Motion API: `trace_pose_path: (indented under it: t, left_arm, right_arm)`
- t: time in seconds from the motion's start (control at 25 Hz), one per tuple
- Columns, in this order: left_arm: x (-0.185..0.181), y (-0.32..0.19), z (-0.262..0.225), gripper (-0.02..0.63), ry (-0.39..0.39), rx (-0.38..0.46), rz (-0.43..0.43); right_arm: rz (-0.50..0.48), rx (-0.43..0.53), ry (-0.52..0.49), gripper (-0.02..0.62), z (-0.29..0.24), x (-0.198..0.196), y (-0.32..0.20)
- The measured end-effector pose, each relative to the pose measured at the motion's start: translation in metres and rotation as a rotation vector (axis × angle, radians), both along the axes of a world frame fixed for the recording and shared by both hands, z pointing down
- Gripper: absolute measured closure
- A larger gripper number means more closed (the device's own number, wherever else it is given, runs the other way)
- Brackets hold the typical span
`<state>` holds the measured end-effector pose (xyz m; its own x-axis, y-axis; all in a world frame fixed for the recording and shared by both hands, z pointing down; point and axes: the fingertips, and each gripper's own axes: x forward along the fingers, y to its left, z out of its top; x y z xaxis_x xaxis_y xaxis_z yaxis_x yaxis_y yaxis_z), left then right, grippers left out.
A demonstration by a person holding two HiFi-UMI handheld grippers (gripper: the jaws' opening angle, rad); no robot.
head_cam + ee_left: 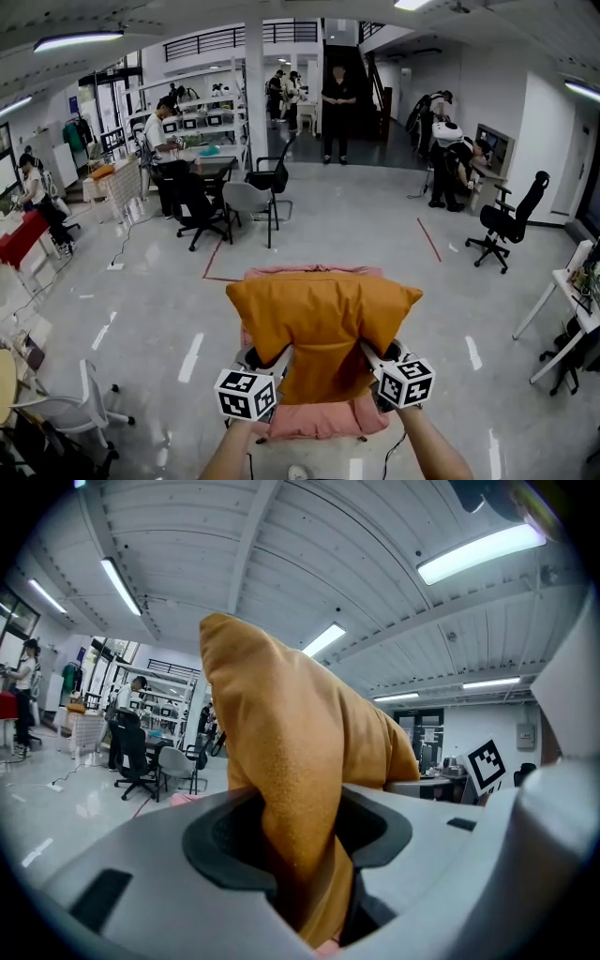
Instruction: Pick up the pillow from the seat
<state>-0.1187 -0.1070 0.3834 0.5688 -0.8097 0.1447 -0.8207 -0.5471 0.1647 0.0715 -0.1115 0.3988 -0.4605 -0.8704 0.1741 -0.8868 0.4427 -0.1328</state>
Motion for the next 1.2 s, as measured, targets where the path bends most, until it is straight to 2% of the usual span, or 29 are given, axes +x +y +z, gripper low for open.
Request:
trace_pose_path:
  t: [0.28,1.2]
  left_arm:
    - [0.025,0.038,-0.007,0.4,-0.006,0.013,-0.016]
    - [0.042,0.138,-0.019,0.397,0.01,0.043,-0.042]
  right_arm:
    - [-0.02,0.004,-0.015,0.468,-0.003,0.024,0.032]
    - [-0.034,0.049,-0.027,0.469,-0.018,0.041,0.13]
